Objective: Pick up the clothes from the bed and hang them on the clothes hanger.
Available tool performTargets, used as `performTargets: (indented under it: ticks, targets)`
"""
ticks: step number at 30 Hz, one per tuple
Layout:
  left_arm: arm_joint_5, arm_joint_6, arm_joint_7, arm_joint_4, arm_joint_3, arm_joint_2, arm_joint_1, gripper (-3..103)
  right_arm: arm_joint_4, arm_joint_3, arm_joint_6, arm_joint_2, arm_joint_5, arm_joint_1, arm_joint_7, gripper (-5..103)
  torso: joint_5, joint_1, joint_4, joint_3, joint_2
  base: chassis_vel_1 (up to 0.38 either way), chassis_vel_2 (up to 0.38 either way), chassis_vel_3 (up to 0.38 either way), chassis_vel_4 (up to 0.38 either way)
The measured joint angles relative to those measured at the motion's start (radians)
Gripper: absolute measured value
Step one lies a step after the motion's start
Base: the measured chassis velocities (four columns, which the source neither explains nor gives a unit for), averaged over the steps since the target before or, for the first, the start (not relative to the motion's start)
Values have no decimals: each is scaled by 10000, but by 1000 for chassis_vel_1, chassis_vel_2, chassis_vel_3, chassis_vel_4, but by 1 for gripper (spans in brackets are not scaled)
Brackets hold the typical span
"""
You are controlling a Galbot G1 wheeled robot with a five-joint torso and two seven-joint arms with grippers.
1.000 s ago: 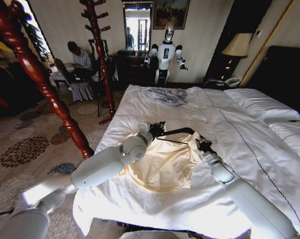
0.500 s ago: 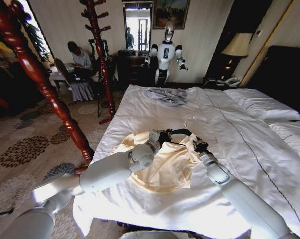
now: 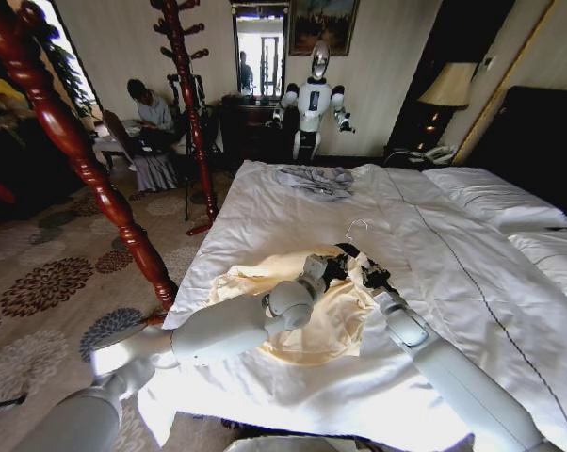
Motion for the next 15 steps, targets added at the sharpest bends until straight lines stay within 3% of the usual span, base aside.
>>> performTargets:
  ticks: [9,15]
  targets:
    - [23,-2,-27,203,153,-547,-129,1,237,-2,17,9,-24,-31,-3,20,0,0,-3,0,1,0,0,0,0]
    - [17,15,-15,24,250,-222,84,1,376,207,169,-75,-83,-203,-40,20,0,0,-1,0,0,0,0,0,0]
